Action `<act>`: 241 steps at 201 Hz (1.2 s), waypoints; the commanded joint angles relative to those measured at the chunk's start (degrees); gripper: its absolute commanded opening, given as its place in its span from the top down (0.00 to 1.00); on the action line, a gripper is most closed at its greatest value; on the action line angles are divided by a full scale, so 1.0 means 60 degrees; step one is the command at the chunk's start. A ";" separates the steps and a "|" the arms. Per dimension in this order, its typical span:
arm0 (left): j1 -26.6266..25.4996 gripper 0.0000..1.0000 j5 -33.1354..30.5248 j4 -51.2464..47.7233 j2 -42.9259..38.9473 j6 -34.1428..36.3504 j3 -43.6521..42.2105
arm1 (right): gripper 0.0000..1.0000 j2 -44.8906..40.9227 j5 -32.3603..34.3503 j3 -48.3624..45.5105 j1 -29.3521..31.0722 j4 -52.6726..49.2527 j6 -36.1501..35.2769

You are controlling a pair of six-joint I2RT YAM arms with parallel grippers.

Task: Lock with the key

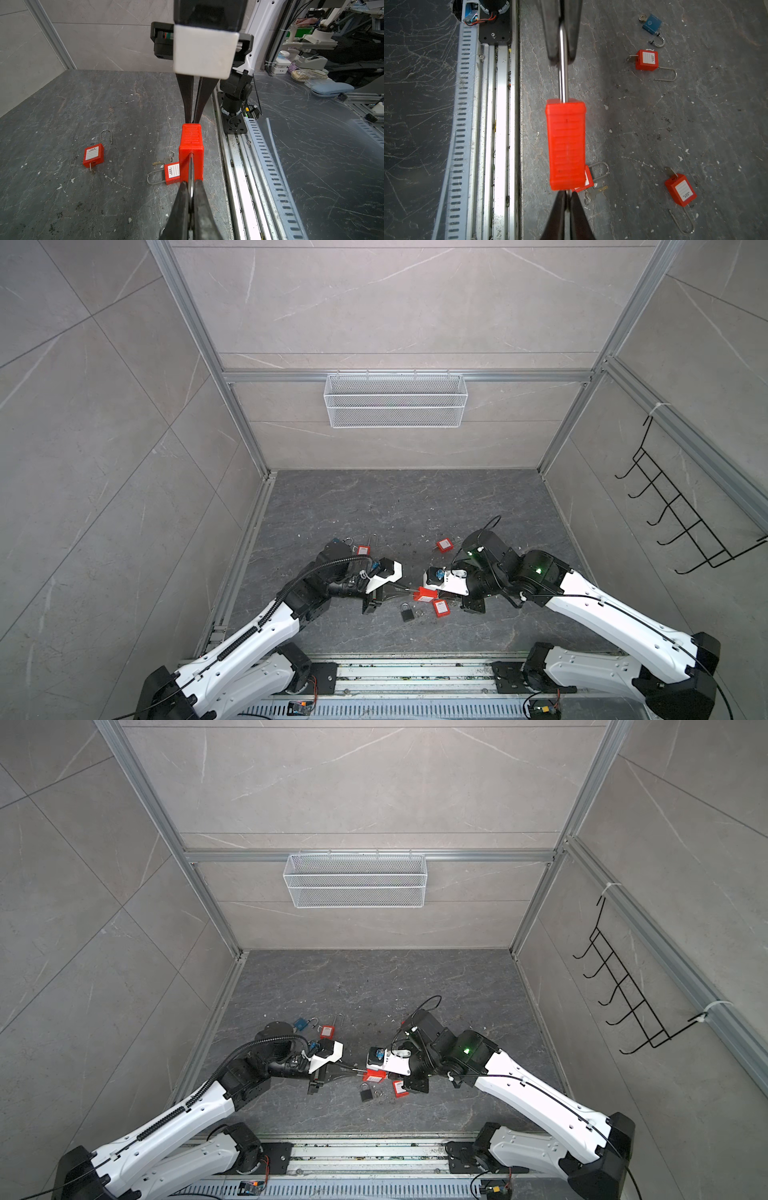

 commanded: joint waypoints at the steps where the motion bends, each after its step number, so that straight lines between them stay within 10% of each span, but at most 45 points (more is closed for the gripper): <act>1: -0.0036 1.00 0.0408 0.0218 0.0042 0.0243 0.0536 | 0.80 -0.0037 -0.0113 0.0032 0.0044 0.0071 -0.0044; 241: 0.0029 1.00 -0.0638 -0.1925 -0.0300 0.1747 0.1310 | 1.00 -0.0105 0.0012 -0.0862 -0.0738 -0.0768 -0.1122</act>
